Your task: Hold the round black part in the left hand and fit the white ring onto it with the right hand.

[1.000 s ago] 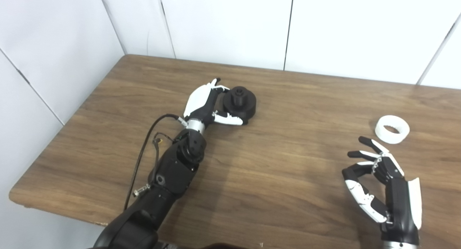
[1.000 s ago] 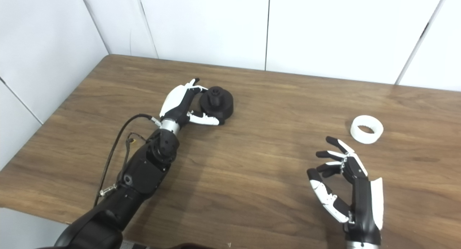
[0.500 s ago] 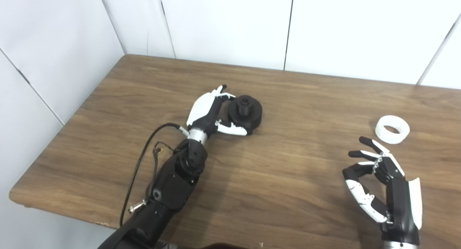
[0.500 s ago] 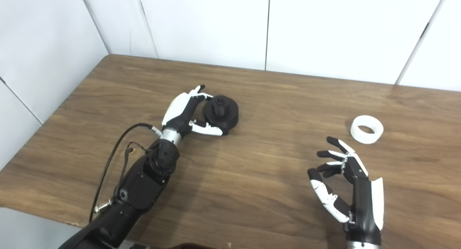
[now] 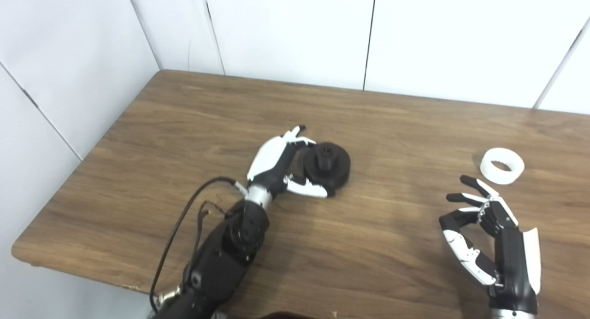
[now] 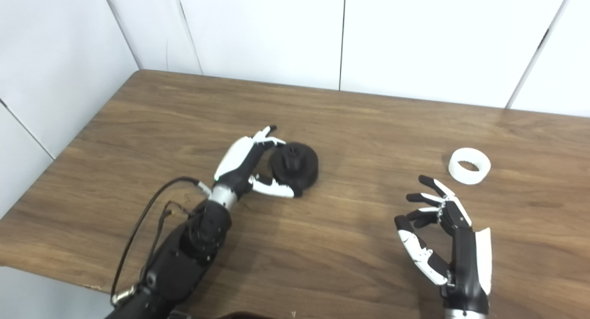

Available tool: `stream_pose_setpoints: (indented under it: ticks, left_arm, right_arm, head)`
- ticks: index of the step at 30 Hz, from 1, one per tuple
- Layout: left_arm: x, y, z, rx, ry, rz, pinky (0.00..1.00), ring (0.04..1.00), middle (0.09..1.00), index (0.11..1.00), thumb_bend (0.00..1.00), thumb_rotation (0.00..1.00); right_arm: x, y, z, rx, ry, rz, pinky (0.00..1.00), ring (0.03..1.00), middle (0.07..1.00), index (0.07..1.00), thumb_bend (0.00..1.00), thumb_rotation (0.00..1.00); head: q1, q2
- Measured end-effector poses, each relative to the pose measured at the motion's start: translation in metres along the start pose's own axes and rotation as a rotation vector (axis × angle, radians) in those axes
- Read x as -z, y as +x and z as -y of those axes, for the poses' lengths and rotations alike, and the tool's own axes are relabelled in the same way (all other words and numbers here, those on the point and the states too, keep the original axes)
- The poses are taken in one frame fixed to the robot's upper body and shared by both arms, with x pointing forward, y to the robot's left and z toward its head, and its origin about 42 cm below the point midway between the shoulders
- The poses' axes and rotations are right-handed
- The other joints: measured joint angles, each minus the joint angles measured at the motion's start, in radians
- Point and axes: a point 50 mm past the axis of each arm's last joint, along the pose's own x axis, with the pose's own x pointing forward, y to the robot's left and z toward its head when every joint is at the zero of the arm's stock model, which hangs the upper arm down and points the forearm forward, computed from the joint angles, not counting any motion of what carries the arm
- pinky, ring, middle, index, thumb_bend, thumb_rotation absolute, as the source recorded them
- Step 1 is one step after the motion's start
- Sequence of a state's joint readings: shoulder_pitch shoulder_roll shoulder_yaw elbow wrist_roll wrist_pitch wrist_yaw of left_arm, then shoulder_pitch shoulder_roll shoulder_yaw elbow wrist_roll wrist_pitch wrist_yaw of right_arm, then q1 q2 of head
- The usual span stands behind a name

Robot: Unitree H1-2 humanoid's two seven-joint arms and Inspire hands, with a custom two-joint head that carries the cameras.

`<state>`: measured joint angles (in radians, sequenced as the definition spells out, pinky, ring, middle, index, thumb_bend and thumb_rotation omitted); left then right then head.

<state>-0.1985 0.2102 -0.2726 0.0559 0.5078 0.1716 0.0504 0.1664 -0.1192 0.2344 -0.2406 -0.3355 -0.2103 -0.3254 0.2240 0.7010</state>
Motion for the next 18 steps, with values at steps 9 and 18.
stream_pose_setpoints:
  ticks: [9,18]
  left_arm:
    - [-0.016,-0.033,0.013,0.123,0.014,0.103,1.00,1.000,0.988,0.588,0.95,0.29]
    - [-0.039,-0.060,0.026,0.223,0.053,0.185,1.00,1.000,0.982,0.584,0.97,0.26]
  right_arm:
    - [-0.001,0.000,-0.002,-0.005,0.002,-0.007,0.42,0.504,0.641,0.788,0.46,0.42]
    - [-0.003,0.001,-0.005,-0.014,0.006,-0.002,0.40,0.487,0.622,0.779,0.44,0.36]
  head:
    - [-0.035,0.012]
    - [-0.109,0.032]
